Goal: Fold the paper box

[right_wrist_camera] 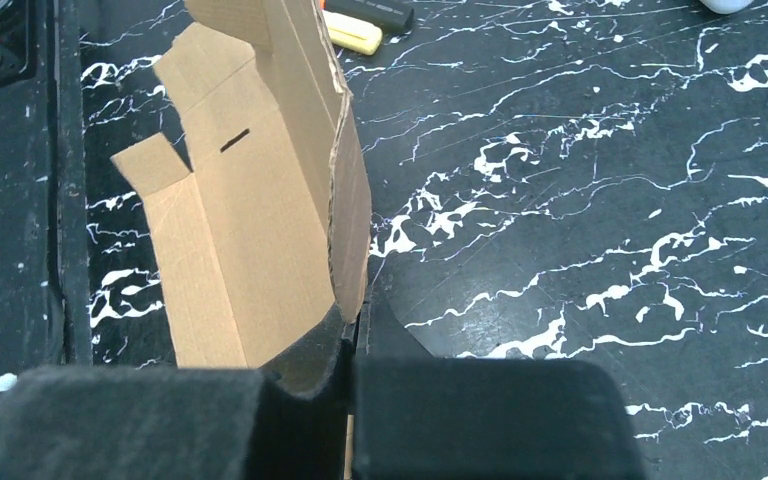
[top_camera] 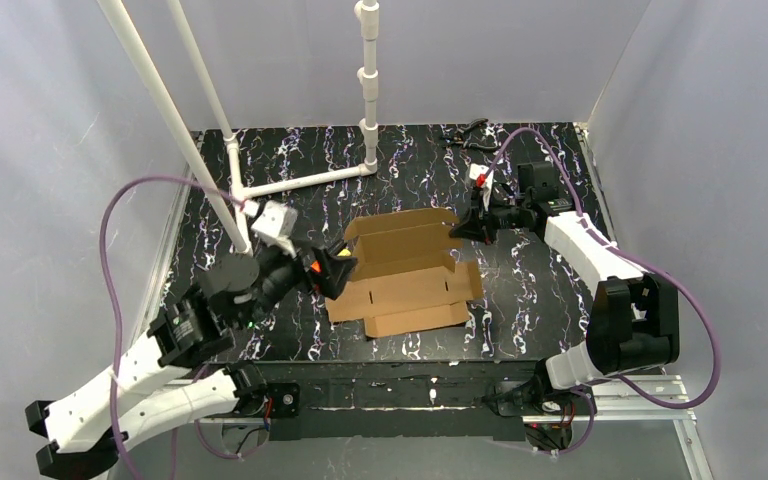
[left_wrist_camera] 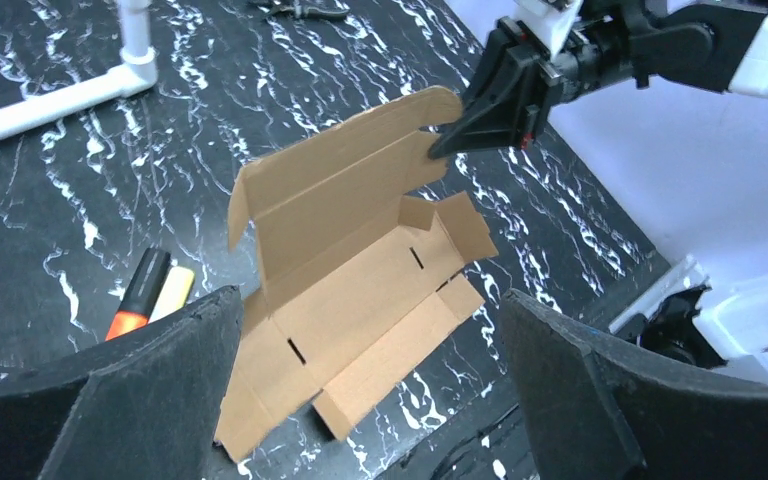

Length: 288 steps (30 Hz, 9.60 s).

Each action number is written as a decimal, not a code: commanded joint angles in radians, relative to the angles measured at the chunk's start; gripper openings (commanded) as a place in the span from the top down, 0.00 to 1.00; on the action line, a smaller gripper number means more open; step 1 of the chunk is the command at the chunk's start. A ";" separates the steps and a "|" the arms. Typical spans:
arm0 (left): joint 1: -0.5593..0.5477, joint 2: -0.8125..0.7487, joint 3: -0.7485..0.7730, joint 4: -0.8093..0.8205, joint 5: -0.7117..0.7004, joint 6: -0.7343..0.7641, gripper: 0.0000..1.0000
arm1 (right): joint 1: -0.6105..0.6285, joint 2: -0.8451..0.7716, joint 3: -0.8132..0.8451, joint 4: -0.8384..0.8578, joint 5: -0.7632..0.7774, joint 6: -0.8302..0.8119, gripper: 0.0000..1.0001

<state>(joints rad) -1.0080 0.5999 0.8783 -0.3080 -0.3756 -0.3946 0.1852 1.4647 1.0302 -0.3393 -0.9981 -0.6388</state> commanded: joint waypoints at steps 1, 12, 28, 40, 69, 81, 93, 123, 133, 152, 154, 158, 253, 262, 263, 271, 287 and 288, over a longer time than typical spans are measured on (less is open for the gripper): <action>0.088 0.216 0.171 -0.160 0.280 0.116 0.02 | 0.000 -0.033 0.002 -0.061 -0.059 -0.096 0.99; 0.420 0.746 0.555 -0.202 1.068 0.213 0.02 | 0.001 -0.035 0.020 -0.117 -0.065 -0.163 0.99; 0.419 0.950 0.565 -0.272 1.000 0.510 0.33 | 0.000 -0.009 0.030 -0.128 -0.099 -0.164 0.99; 0.385 0.889 0.442 -0.182 0.792 0.446 1.00 | 0.001 -0.010 0.033 -0.040 -0.049 0.014 0.82; 0.278 0.656 0.259 -0.101 0.487 0.296 1.00 | -0.020 0.206 -0.062 0.216 0.074 0.223 0.51; 0.279 0.824 0.571 -0.265 0.491 0.494 1.00 | 0.041 0.137 -0.260 1.096 0.268 0.633 0.99; 0.272 0.812 0.431 -0.140 0.594 0.356 1.00 | 0.039 0.122 -0.433 1.195 0.208 0.559 0.99; 0.274 0.732 0.363 -0.166 0.413 0.249 1.00 | -0.026 0.137 -0.069 0.386 0.152 0.264 0.38; 0.273 0.675 0.322 -0.126 0.359 0.173 1.00 | -0.064 -0.027 -0.208 0.191 0.167 0.282 0.14; 0.274 0.644 0.252 -0.051 0.376 0.137 1.00 | -0.064 0.264 -0.257 0.467 0.141 0.550 0.30; 0.275 0.645 0.247 -0.048 0.376 0.133 1.00 | -0.064 0.263 -0.255 0.461 0.106 0.549 0.39; 0.273 0.645 0.244 -0.041 0.365 0.128 1.00 | -0.064 0.231 -0.267 0.451 0.090 0.528 0.53; 0.273 0.639 0.130 0.221 0.595 -0.030 1.00 | 0.060 0.088 -0.305 0.512 0.285 0.360 0.87; 0.275 0.635 0.139 0.205 0.587 0.001 1.00 | 0.054 0.092 -0.302 0.487 0.243 0.329 0.79; 0.274 0.637 0.145 0.200 0.584 0.008 1.00 | 0.054 0.092 -0.301 0.480 0.236 0.323 0.78; 0.274 0.659 0.183 0.145 0.532 0.087 1.00 | 0.030 0.093 -0.278 0.427 0.171 0.289 0.64; 0.272 0.696 0.263 0.052 0.473 0.256 1.00 | -0.098 0.117 -0.019 -0.079 -0.045 0.001 0.34; 0.273 0.698 0.270 0.045 0.471 0.267 1.00 | -0.102 0.124 0.006 -0.121 -0.046 -0.020 0.34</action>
<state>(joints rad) -0.7353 1.2961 1.0908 -0.2230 0.1249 -0.1986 0.1047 1.5665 0.9195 -0.2306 -0.9668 -0.5049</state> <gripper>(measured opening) 0.014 0.655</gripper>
